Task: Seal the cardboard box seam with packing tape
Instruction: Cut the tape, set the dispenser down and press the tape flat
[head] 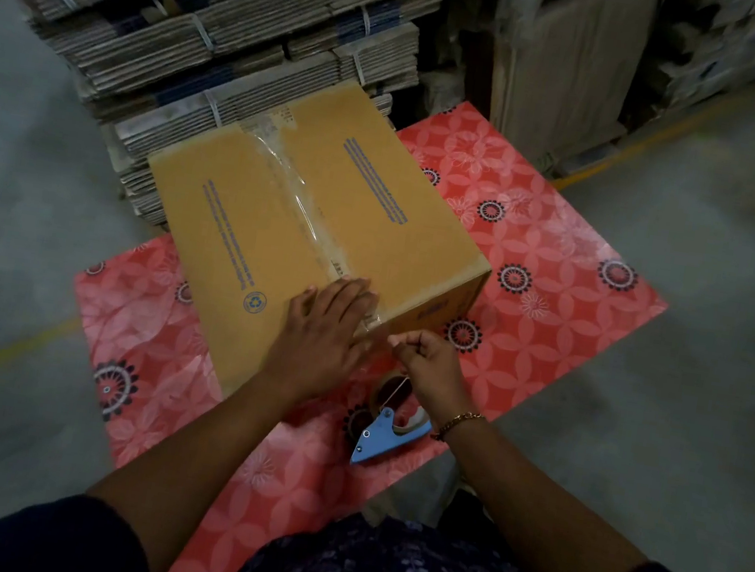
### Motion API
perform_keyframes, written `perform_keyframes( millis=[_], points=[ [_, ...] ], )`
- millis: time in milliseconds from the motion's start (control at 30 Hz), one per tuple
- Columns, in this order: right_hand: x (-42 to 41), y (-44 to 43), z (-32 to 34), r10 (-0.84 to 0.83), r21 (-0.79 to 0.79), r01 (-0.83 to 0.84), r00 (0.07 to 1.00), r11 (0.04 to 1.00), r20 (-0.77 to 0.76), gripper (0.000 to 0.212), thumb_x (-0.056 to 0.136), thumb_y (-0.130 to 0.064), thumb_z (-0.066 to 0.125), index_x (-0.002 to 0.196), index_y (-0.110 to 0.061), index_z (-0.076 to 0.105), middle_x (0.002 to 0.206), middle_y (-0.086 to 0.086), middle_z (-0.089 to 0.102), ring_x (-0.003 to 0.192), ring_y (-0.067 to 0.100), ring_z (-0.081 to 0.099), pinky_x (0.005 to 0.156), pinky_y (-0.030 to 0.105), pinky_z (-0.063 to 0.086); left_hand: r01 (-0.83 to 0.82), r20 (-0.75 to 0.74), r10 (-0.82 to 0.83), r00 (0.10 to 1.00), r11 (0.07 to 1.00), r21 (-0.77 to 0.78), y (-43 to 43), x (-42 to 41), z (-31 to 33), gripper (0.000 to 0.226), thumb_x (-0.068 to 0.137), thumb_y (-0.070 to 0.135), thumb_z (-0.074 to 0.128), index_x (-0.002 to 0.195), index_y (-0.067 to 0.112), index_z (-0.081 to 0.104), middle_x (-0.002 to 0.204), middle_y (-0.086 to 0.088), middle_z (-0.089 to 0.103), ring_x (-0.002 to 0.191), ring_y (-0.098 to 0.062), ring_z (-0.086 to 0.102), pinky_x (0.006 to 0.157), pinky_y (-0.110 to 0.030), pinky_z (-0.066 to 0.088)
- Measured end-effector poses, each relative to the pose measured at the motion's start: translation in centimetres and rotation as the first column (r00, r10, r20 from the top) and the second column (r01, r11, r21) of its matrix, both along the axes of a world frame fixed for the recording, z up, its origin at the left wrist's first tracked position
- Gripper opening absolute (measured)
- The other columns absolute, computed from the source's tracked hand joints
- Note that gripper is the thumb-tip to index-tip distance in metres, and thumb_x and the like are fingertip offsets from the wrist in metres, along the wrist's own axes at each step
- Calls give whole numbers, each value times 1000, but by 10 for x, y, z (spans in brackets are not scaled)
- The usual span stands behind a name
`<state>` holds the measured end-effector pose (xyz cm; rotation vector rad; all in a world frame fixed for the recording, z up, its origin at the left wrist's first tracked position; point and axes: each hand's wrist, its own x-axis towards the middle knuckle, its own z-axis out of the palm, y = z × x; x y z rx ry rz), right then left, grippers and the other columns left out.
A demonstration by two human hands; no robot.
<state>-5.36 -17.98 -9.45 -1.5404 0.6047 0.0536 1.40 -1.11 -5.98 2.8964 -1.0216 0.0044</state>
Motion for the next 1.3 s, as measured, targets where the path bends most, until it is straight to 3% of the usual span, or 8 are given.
perform_keyframes(
  millis=[167, 367, 633, 767, 867, 1033, 1167, 1300],
  points=[
    [5, 2, -8, -16, -30, 16, 1000, 999, 6, 11, 90, -16, 72, 79, -17, 69, 67, -13, 63, 62, 3, 56, 62, 26, 45, 21, -78, -24, 997, 999, -37, 4, 1, 2, 85, 75, 61, 50, 151, 26, 35, 165, 5, 29, 150, -16, 25, 114, -53, 25],
    [8, 1, -13, 23, -55, -22, 1000, 998, 13, 27, 91, -3, 66, 73, -23, 67, 77, -4, 70, 74, 10, 64, 69, 30, 50, -79, 34, 82, 996, 994, -69, -18, 3, 2, 62, 90, 71, 42, 129, 25, 54, 147, 4, 51, 130, -22, 48, 97, -48, 36],
    [14, 1, -16, 40, -102, -39, 999, 994, 5, 7, 89, -12, 70, 82, -10, 71, 84, 12, 74, 86, 31, 71, 82, 50, 59, -50, 229, 55, 972, 998, -27, -21, 2, -13, 47, 97, 56, 47, 124, 19, 57, 140, -3, 58, 120, -29, 56, 92, -50, 41],
    [13, -8, -7, 126, -292, -115, 992, 950, 19, 18, 88, -26, 73, 74, -16, 69, 68, -3, 66, 66, 20, 63, 63, 39, 54, -42, 260, 40, 965, 999, 3, -21, 2, -15, 48, 99, 56, 46, 126, 17, 57, 140, -5, 58, 120, -30, 56, 91, -50, 41],
    [15, -21, 6, 181, -626, -153, 983, 765, -19, 19, 86, -33, 68, 75, -18, 66, 73, -4, 66, 67, 15, 60, 61, 39, 52, -47, 259, 44, 965, 999, 4, -21, 2, -15, 48, 100, 55, 44, 126, 17, 56, 140, -6, 58, 120, -31, 56, 93, -52, 41],
    [15, -37, 37, 350, -888, 78, 901, 454, 258, 24, 82, -28, 68, 104, -17, 66, 104, 3, 63, 99, 24, 56, 82, 39, 45, -10, 249, 2, 969, 999, 33, -19, 2, -13, 47, 96, 53, 46, 125, 16, 51, 142, -9, 54, 120, -33, 54, 93, -52, 40],
    [35, -52, 43, 636, -987, -117, 772, 111, -20, 77, 78, -53, 64, 144, -17, 47, 153, 5, 46, 143, 26, 39, 110, 42, 33, -21, 214, 14, 977, 999, 28, -20, 3, -12, 48, 90, 51, 56, 123, 15, 50, 138, -10, 56, 119, -32, 53, 91, -51, 40],
    [52, -63, 40, 721, -954, -275, 636, -123, -276, 98, 79, -73, 42, 156, -14, 28, 165, 7, 26, 153, 25, 21, 119, 44, 22, -13, 79, 8, 997, 998, 60, -17, 5, -6, 62, 76, 41, 70, 129, 16, 50, 146, -9, 51, 127, -31, 46, 95, -53, 40]
  ],
)
